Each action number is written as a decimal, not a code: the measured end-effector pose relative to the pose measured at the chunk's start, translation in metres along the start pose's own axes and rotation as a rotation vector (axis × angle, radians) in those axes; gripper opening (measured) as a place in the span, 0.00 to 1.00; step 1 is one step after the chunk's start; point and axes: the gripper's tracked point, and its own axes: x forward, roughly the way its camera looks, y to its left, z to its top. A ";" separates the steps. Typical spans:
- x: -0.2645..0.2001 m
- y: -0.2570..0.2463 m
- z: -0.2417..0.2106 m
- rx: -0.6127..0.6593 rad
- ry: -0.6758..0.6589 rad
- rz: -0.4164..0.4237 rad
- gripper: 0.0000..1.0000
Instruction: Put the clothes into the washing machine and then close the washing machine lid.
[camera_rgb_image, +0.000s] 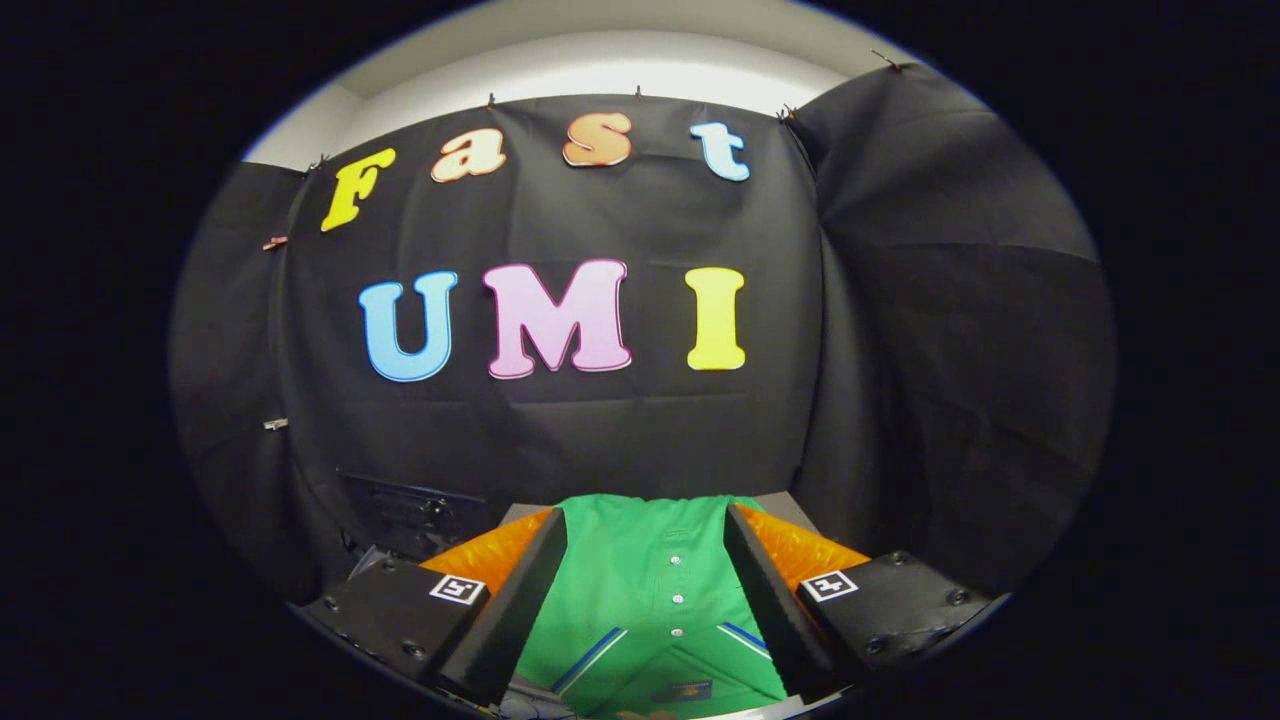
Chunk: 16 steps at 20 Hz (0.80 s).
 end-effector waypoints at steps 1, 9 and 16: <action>0.012 -0.004 -0.006 -0.001 0.033 -0.013 0.99; 0.082 -0.022 -0.068 -0.026 0.280 -0.050 1.00; 0.104 -0.032 -0.114 -0.070 0.450 -0.092 1.00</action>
